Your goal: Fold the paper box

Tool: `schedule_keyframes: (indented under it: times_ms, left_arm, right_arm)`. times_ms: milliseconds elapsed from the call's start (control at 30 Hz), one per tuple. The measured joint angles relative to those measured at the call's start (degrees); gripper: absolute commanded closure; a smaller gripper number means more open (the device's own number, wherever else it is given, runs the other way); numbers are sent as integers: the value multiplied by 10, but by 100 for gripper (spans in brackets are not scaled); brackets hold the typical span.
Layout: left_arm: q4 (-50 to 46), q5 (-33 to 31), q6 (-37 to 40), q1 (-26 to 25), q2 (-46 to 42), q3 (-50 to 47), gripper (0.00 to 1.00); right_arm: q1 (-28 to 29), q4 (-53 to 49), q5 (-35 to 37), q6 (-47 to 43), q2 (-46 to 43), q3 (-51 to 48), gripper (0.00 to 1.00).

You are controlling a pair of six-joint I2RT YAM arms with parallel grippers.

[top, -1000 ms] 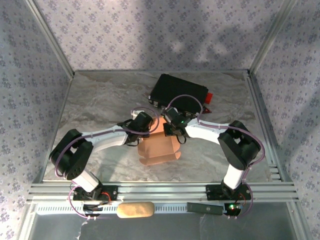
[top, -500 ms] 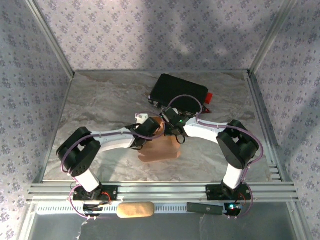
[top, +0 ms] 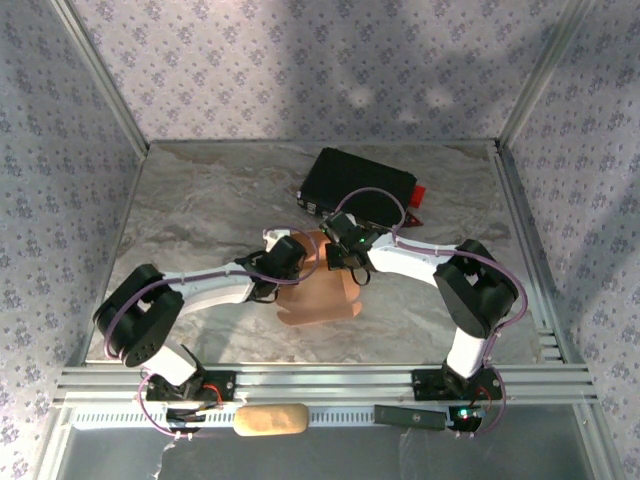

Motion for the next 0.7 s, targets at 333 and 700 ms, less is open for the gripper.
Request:
schedule_keyframes:
  times_ms: [333, 700]
  left_arm:
    - [10, -7, -1, 12, 8, 3, 100]
    - [-74, -110, -45, -35, 52, 65, 69]
  right_arm:
    - [0, 0, -5, 2, 0, 1, 100]
    - [5, -7, 3, 25, 11, 9, 100]
